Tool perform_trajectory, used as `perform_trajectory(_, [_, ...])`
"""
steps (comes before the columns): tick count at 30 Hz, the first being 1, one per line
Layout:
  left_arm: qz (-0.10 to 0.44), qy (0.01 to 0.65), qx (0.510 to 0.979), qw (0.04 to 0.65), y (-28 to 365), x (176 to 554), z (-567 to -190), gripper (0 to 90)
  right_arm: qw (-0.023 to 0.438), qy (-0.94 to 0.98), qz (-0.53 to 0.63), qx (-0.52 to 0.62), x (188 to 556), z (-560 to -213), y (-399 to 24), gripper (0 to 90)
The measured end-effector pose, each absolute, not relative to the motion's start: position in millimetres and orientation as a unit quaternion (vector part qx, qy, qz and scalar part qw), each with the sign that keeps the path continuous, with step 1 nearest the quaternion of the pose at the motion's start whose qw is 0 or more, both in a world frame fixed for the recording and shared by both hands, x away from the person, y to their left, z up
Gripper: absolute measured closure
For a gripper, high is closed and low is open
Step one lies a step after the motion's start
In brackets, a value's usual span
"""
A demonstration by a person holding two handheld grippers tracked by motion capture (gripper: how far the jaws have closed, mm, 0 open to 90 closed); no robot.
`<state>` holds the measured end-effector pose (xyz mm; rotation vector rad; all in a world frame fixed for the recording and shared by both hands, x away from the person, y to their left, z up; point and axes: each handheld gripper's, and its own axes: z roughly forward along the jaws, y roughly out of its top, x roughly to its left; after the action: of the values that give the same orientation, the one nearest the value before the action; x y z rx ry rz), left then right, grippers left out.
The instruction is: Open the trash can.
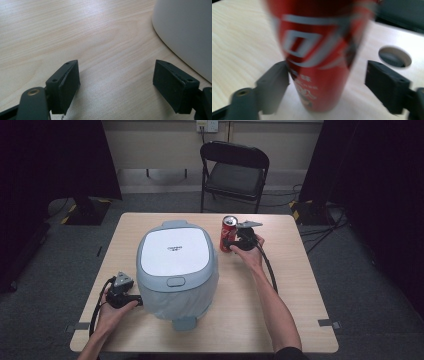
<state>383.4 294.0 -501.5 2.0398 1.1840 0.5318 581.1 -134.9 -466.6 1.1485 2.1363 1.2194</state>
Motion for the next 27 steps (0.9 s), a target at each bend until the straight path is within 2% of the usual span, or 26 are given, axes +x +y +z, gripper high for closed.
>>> perform_trajectory(3, [0.205, 0.458, 0.789, 0.354, 294, 384, -502, 20.9, 0.217, 0.778, 0.425, 0.409, 587, -468, -130, 20.1])
perform_trajectory(4, [0.205, 0.458, 0.789, 0.354, 294, 383, -502, 20.9, 0.216, 0.775, 0.427, 0.413, 590, -468, -129, 33.5])
perform_trajectory(8, [0.203, 0.459, 0.788, 0.356, 294, 383, -502, 20.9, 0.210, 0.775, 0.430, 0.412, 590, -469, -132, 33.4])
perform_trajectory(16, [0.203, 0.459, 0.788, 0.356, 294, 383, -502, 20.9, 0.205, 0.785, 0.414, 0.412, 567, -465, -147, 33.9])
perform_trajectory(27, [0.207, 0.457, 0.790, 0.353, 294, 383, -502, 20.8, 0.205, 0.792, 0.398, 0.415, 519, -462, -171, 34.4])
